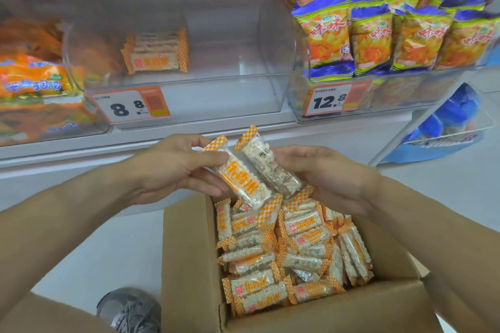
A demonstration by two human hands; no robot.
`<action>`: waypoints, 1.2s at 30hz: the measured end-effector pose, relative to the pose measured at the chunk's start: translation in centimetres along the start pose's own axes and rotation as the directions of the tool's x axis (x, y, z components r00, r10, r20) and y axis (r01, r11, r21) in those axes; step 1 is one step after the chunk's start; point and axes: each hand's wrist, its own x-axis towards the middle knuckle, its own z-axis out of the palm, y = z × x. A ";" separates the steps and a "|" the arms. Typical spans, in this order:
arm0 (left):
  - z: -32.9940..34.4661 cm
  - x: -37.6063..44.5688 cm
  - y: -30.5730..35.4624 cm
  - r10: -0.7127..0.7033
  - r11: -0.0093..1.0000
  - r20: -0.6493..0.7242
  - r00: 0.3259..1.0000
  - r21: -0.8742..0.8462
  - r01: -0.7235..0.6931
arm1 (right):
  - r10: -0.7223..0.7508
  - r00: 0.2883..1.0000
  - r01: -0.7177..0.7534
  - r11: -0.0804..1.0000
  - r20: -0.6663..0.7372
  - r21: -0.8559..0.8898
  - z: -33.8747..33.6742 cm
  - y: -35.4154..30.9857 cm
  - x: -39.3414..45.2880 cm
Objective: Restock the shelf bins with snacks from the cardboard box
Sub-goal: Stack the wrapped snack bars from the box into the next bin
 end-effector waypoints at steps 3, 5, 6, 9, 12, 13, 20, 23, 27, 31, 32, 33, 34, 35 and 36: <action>-0.5 0.4 0.0 -0.026 1.000 -0.024 0.999 0.013 0.027 | -0.114 0.992 0.113 0.993 -0.044 -0.024 0.9 -0.1 0.1; -0.5 0.4 0.0 -0.047 0.999 -0.009 0.999 -0.014 0.047 | -0.275 0.957 0.248 0.943 -0.097 -0.221 1.5 0.1 0.1; -0.4 0.3 0.0 -0.051 0.998 0.000 0.999 -0.039 0.050 | -0.358 0.927 0.303 0.888 -0.109 -0.345 1.8 0.2 0.1; 0.1 0.2 0.0 -0.036 0.988 0.014 0.999 -0.149 0.038 | -0.521 0.850 0.353 0.663 -0.069 -0.660 2.9 0.4 0.1; 0.4 0.4 0.0 -0.014 0.968 -0.006 1.000 -0.252 0.012 | -0.584 0.811 0.366 0.566 -0.045 -0.738 3.4 0.3 0.3; 0.5 0.4 0.0 -0.011 0.965 -0.016 1.000 -0.262 0.006 | -0.599 0.799 0.360 0.539 -0.046 -0.761 3.4 0.3 0.4; 1.0 0.0 0.3 0.008 0.909 -0.029 1.000 -0.415 -0.020 | -0.650 0.758 0.328 0.452 -0.054 -0.829 2.3 -0.9 0.2; 1.2 -0.4 0.8 0.042 0.891 0.046 0.998 -0.453 -0.017 | -0.664 0.746 0.368 0.349 0.050 -0.862 2.3 -1.6 0.0; 1.9 -1.0 0.7 0.123 0.970 0.044 0.991 -0.218 -0.110 | -0.684 0.711 0.472 0.290 0.165 -0.833 3.0 -1.5 0.4; 1.1 -1.1 0.4 0.175 0.982 -0.008 0.985 -0.070 -0.175 | -0.579 0.770 0.506 0.299 0.268 -0.809 3.0 -2.3 0.3; 0.7 -1.2 0.4 0.200 0.980 0.008 0.980 -0.010 -0.200 | -0.531 0.807 0.485 0.342 0.261 -0.805 2.9 -2.7 0.1; 0.1 -1.4 0.6 0.225 0.973 0.037 0.974 0.041 -0.227 | -0.481 0.839 0.457 0.368 0.255 -0.810 2.8 -3.1 0.0; -0.4 -1.6 0.8 0.249 0.965 0.076 0.966 0.071 -0.254 | -0.440 0.860 0.434 0.367 0.258 -0.823 2.6 -3.4 -0.1; -0.8 -1.9 1.0 0.265 0.958 0.116 0.957 0.086 -0.275 | -0.409 0.874 0.416 0.348 0.263 -0.840 2.6 -3.6 -0.2; -1.2 -2.2 1.2 0.279 0.950 0.141 0.950 0.105 -0.295 | -0.396 0.880 0.403 0.333 0.261 -0.852 2.7 -3.8 -0.2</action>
